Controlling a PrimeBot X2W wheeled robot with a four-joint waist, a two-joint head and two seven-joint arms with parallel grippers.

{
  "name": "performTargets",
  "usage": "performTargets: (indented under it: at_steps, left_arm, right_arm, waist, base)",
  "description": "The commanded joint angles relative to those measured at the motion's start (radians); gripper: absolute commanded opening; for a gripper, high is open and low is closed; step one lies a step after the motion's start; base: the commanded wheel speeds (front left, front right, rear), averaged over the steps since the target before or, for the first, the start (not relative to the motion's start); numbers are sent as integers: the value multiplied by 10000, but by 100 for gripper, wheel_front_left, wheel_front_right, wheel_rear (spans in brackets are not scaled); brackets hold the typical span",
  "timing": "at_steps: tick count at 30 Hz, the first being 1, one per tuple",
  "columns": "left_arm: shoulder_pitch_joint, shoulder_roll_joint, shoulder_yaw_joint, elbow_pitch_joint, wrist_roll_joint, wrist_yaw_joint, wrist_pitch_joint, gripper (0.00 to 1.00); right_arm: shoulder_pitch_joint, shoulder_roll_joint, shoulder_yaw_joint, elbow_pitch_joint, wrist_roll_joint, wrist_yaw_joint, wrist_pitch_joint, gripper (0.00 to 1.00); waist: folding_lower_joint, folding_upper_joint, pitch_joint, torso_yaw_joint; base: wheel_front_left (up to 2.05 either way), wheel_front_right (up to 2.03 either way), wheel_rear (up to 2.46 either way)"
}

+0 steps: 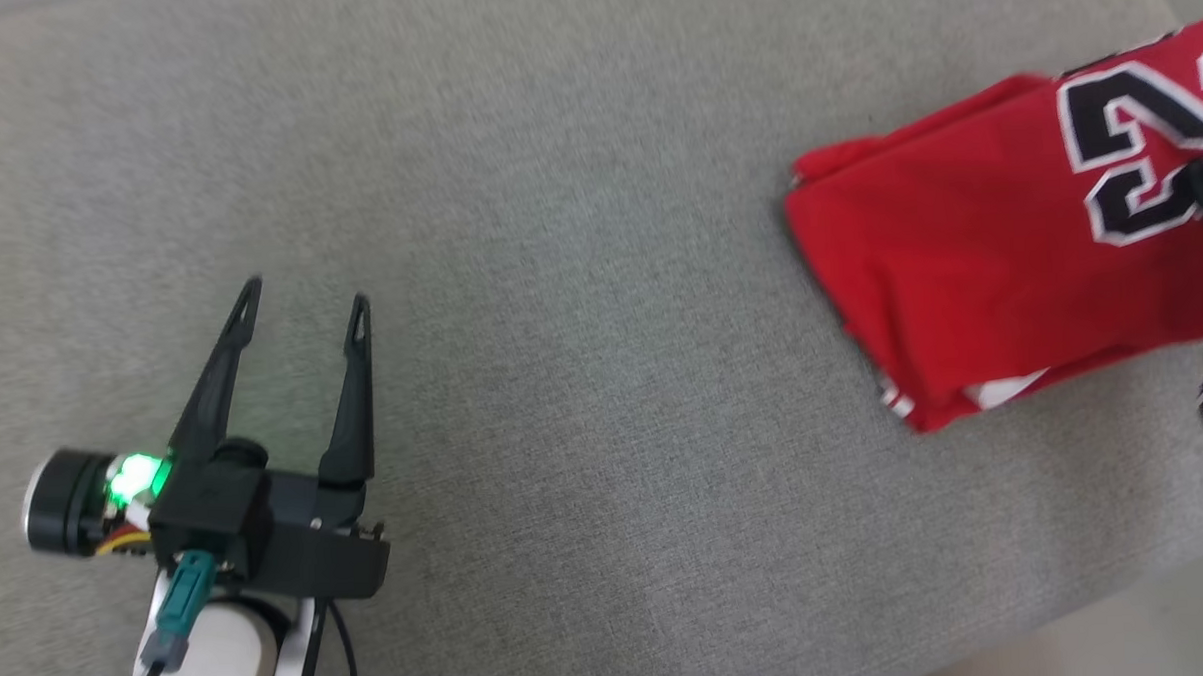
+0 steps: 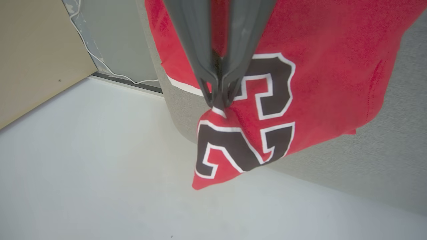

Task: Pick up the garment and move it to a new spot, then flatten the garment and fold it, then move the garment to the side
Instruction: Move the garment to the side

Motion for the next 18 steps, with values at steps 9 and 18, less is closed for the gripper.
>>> performTargets:
  at_steps: [9,18]
  left_arm:
    - [-865,-11,-334,-163,413,-156,236,100]
    - [-1376,-142,-606,-86,516,-246,176,100]
  right_arm:
    - [-1908,-1097,-212,2610,785,-12,-1071,0]
    - [-3083,-1839,403,5082,1353,-12,-1898,0]
  waist:
    - [-1,-1,1447,-24]
    - [-1,-1,1967,332]
  base:
    - [0,0,0]
    - [0,0,0]
